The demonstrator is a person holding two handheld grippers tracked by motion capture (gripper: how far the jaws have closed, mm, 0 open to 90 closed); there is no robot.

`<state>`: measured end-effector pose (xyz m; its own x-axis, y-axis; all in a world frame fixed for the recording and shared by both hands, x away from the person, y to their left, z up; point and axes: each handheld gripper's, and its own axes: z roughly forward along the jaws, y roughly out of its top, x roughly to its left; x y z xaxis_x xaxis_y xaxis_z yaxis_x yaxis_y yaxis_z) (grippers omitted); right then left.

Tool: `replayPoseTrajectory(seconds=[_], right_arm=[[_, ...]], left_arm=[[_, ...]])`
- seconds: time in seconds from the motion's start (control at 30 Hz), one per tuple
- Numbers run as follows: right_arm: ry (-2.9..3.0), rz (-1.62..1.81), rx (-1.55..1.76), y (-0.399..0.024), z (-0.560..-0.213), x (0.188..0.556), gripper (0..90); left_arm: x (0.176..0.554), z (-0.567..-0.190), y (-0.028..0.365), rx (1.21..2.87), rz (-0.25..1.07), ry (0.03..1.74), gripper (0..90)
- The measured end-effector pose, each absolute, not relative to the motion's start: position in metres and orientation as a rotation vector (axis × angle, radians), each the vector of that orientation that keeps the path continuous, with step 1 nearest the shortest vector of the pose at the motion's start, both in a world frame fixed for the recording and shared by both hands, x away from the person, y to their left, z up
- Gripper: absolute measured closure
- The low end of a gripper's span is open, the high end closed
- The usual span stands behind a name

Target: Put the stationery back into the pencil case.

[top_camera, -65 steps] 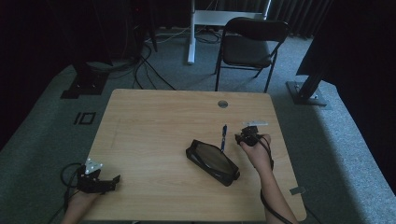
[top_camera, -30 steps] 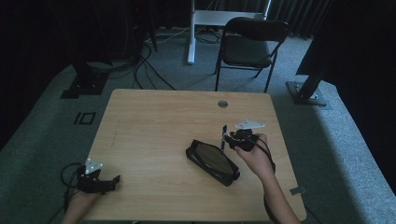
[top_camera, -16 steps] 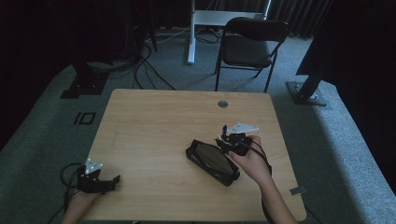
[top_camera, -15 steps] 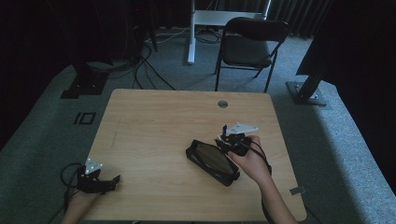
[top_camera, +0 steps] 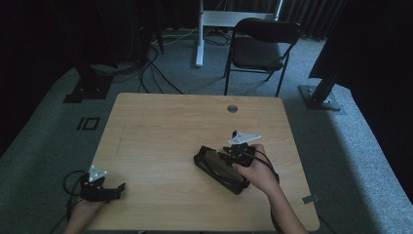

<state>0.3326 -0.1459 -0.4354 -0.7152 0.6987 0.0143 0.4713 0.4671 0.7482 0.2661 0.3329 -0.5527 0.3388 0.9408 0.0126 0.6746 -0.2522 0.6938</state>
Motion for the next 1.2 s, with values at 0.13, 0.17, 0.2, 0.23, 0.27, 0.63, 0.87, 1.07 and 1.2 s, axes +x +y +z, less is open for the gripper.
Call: replayPoseTrajectory(seconds=[0.13,0.17,0.2,0.23,0.27,0.63,0.87,1.07,1.2], right_arm=[[2.463,1.08,0.965,-0.143,-0.439,0.332,68.1],[2.479,1.073,0.96,-0.142,-0.44,0.332,68.1],[2.488,1.067,0.948,-0.141,-0.442,0.332,68.1],[2.489,1.065,0.951,-0.14,-0.443,0.332,68.1],[2.5,1.059,0.946,-0.14,-0.445,0.332,68.1],[2.61,0.988,0.961,-0.134,-0.469,0.34,68.1],[2.652,0.905,0.947,-0.128,-0.476,0.346,68.1],[2.695,0.838,0.934,-0.125,-0.479,0.35,68.0],[2.718,0.801,0.93,-0.123,-0.482,0.35,68.0]], left_arm=[[0.266,-0.553,0.333,2.015,0.583,1.409,0.0],[0.266,-0.553,0.333,2.015,0.583,1.409,0.0],[0.266,-0.553,0.333,2.014,0.583,1.409,0.0],[0.266,-0.553,0.333,2.014,0.583,1.409,0.0],[0.266,-0.553,0.333,2.015,0.583,1.409,0.0],[0.266,-0.553,0.333,2.018,0.582,1.408,0.0],[0.266,-0.553,0.333,2.018,0.582,1.408,0.0],[0.266,-0.553,0.333,2.018,0.582,1.408,0.0],[0.266,-0.553,0.333,2.018,0.582,1.408,0.0]])
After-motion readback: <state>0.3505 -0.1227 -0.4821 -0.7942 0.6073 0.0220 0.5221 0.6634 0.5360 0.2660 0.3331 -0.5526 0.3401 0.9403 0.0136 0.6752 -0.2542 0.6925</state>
